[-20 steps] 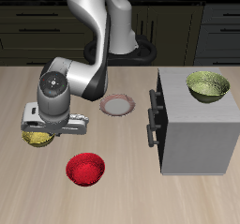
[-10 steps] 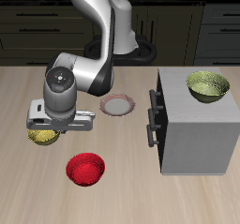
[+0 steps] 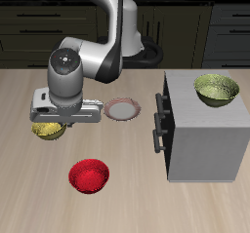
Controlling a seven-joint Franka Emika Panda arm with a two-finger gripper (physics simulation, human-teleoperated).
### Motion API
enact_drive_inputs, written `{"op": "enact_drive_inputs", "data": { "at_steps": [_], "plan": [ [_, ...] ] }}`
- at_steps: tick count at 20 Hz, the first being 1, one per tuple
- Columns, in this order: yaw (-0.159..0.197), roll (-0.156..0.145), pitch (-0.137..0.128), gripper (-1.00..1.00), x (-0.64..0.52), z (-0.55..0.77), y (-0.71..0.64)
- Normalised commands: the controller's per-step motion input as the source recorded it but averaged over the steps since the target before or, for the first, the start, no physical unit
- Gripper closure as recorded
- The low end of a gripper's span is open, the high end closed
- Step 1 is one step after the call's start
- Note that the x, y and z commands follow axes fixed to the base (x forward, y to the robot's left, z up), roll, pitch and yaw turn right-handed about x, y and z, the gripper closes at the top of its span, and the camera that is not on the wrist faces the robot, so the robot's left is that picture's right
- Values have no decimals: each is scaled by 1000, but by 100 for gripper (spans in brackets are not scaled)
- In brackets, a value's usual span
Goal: Place the yellow bowl on the plate
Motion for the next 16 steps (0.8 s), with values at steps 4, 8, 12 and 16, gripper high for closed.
{"op": "enact_drive_inputs", "data": {
  "at_steps": [4,8,12,16],
  "plan": [
    [0,31,-29,100,-122,320,113],
    [-14,35,-18,100,-73,228,60],
    [-10,35,-39,100,-168,379,175],
    [18,12,-33,100,-163,309,175]
  ]
}}
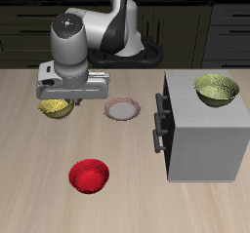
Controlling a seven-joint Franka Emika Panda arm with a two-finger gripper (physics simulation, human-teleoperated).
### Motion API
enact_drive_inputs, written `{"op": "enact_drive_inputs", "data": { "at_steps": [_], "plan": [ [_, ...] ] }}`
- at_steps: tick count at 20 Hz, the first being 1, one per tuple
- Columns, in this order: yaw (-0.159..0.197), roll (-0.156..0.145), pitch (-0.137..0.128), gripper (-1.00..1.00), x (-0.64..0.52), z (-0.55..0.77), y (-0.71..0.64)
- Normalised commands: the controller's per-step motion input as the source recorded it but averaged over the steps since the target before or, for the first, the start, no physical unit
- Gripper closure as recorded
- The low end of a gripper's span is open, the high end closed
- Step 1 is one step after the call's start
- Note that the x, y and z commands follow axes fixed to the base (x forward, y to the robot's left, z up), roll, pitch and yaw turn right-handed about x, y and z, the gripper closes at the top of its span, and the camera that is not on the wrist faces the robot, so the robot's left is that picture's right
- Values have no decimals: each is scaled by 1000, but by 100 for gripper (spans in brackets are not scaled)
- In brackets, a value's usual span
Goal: Place the yellow bowl on the plate
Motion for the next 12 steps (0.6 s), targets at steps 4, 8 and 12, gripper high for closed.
{"op": "enact_drive_inputs", "data": {
  "at_steps": [4,8,12],
  "plan": [
    [11,-13,-8,100,-76,84,-17],
    [-15,-19,15,100,-164,-67,88],
    [-35,-24,32,100,-159,-88,96]
  ]
}}
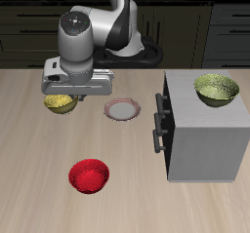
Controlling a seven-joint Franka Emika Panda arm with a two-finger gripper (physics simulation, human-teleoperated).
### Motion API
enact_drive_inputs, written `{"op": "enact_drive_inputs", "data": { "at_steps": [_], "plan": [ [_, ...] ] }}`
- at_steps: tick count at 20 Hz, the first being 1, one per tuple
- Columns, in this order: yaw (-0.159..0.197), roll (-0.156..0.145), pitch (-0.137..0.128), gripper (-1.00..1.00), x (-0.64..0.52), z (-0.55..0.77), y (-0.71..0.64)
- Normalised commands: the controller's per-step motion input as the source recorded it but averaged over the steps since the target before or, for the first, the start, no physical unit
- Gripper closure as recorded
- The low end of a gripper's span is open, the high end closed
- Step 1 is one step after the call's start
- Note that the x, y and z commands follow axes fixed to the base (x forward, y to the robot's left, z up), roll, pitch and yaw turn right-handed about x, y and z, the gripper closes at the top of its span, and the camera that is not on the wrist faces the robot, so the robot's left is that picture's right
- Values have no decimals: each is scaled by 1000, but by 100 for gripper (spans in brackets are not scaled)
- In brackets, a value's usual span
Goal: Place the yellow bowl on the plate
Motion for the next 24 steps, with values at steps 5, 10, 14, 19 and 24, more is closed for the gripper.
{"op": "enact_drive_inputs", "data": {
  "at_steps": [5,10,14,19,24],
  "plan": [
    [-21,3,0,100,-239,-13,302],
    [16,-24,-20,100,-218,-18,278],
    [37,-57,-45,100,-280,63,326],
    [50,-67,-48,100,-228,52,151],
    [26,-39,-49,100,-157,151,241]
  ]
}}
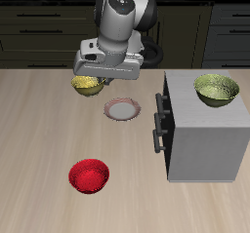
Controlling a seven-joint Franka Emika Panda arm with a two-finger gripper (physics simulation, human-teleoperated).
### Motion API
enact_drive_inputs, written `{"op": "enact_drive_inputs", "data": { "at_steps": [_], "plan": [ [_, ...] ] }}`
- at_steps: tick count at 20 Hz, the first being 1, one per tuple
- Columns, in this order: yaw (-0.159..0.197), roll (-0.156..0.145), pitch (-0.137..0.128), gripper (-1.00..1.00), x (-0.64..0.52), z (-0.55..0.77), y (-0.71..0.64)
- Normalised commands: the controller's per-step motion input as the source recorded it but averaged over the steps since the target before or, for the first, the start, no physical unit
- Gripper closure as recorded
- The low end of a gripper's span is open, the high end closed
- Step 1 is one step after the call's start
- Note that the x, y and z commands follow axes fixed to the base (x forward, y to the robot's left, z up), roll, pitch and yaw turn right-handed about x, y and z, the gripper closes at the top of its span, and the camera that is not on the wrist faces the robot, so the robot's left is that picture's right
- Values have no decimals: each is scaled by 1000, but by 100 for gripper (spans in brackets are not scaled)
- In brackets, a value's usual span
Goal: Place the yellow bowl on the plate
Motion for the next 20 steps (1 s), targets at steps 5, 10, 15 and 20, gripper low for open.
{"op": "enact_drive_inputs", "data": {
  "at_steps": [5,10,15,20],
  "plan": [
    [8,-14,-25,100,-7,81,211],
    [-13,-31,-30,100,72,140,176],
    [38,25,-11,100,168,60,284],
    [11,83,28,100,246,-91,230]
  ]
}}
